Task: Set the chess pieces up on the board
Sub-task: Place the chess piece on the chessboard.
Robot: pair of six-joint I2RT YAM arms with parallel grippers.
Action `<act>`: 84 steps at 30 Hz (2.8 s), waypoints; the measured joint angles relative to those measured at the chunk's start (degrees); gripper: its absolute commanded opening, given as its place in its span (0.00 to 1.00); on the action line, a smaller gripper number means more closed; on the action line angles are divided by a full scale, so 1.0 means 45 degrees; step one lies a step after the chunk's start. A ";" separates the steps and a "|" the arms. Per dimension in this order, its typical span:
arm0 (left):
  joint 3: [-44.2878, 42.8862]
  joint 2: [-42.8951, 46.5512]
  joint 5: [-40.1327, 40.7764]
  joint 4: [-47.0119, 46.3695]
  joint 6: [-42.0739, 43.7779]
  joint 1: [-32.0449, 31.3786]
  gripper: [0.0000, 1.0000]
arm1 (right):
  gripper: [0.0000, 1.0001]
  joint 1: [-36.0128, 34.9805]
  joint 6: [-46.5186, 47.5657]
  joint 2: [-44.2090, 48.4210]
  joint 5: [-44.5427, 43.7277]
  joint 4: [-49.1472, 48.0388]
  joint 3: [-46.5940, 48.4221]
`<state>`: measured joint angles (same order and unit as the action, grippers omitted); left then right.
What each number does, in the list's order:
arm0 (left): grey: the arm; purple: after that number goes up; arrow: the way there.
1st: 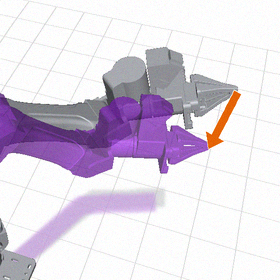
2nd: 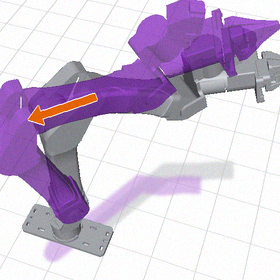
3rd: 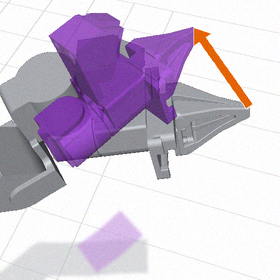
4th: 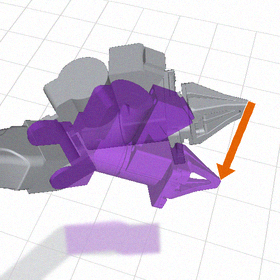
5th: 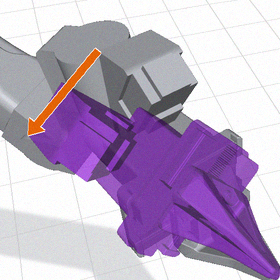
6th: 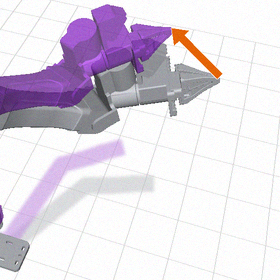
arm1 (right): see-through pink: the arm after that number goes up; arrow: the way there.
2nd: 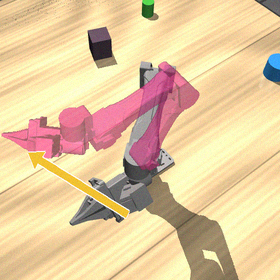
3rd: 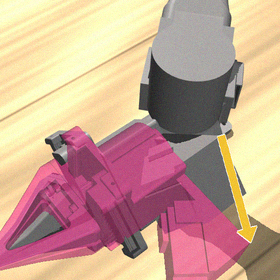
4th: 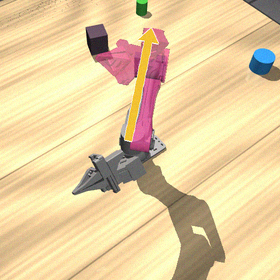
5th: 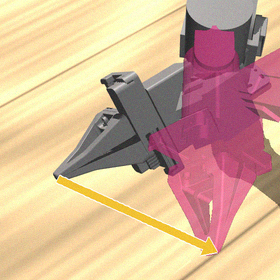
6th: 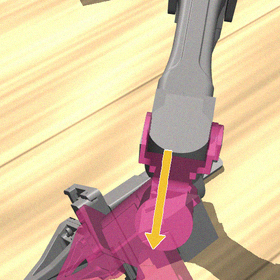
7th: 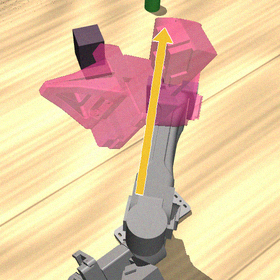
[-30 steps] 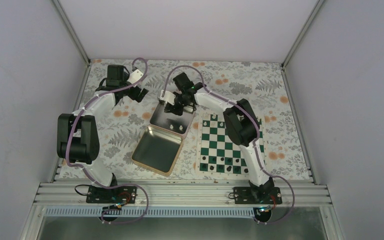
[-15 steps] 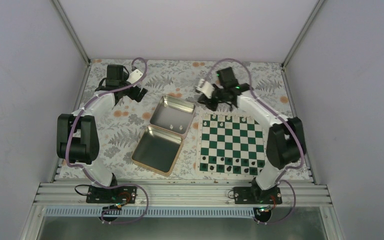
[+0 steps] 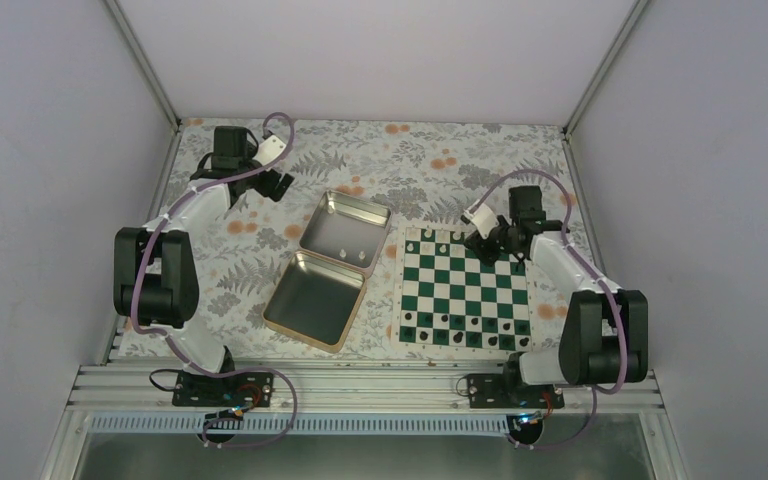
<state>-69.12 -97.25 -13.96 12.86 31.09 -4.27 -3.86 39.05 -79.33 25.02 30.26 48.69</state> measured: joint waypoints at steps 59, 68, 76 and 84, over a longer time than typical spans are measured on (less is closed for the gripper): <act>0.0005 -0.0209 0.0092 -0.0039 0.0049 -0.0078 1.00 | 0.09 0.1321 0.0937 -0.3366 0.0170 -0.2254 -0.0296; 0.0005 -0.0209 0.0092 -0.0034 0.0053 -0.0078 1.00 | 0.21 0.1321 0.0981 -0.3390 0.0175 -0.2234 -0.0267; 0.0005 -0.0209 0.0092 -0.0034 0.0053 -0.0078 1.00 | 0.27 0.1316 0.0981 -0.3031 0.0321 -0.1632 -0.0223; 0.0005 -0.0209 0.0087 -0.0034 0.0053 -0.0078 1.00 | 0.35 0.0325 0.0724 -0.1535 0.0500 0.0121 0.2569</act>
<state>-69.10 -98.19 -13.56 12.71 31.33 -4.62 -2.39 42.30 -86.24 27.27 30.81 60.25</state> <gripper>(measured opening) 0.999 0.332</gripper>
